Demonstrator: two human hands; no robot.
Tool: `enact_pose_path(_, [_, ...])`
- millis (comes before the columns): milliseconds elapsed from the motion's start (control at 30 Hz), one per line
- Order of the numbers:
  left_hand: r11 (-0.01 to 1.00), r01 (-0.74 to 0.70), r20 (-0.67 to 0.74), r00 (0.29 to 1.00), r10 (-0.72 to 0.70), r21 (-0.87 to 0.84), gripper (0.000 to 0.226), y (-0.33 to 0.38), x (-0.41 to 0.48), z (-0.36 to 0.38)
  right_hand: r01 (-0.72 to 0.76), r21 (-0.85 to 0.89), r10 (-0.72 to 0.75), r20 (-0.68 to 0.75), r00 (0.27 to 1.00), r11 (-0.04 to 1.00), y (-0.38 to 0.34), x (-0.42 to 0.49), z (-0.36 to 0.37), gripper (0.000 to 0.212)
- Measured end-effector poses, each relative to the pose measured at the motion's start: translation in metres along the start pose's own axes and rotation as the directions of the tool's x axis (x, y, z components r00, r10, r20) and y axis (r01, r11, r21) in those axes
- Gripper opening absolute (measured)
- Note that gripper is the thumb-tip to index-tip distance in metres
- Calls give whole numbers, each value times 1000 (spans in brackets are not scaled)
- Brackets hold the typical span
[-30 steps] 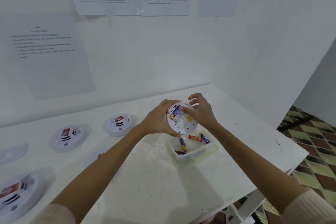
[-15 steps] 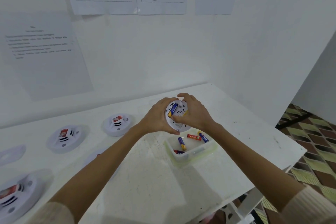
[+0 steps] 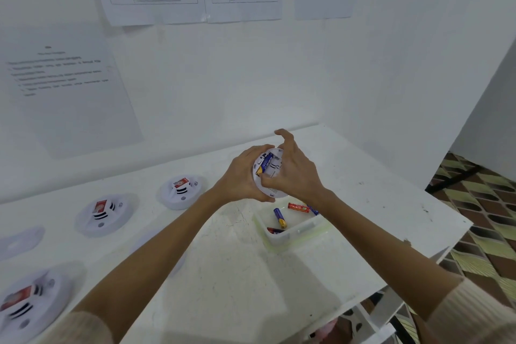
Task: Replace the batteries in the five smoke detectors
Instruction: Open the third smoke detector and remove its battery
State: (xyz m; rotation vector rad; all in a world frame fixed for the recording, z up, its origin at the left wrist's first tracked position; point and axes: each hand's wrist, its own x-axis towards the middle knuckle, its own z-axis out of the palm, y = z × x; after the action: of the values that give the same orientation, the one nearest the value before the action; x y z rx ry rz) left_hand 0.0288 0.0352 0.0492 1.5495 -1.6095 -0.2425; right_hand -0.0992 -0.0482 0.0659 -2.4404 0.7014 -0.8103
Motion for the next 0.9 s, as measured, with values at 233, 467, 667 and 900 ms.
enact_pose_path(233, [1000, 8, 36, 999, -8, -13, 99, -1, -1, -2, 42, 17, -41, -51, 998, 999, 2, -2, 0, 89])
enact_pose_path(467, [986, 73, 73, 995, -62, -149, 95, -1, -6, -11, 64, 444, -62, -19, 998, 894, 20, 3, -21, 47])
enact_pose_path(667, [987, 65, 119, 992, -47, -148, 100, -1, -2, -14, 66, 499, -68, -16, 998, 864, 30, 11, -28, 34])
enact_pose_path(900, [999, -20, 46, 999, 22, -48, 101, 0, 0, -4, 90, 399, -67, -73, 995, 912, 35, 12, -30, 25])
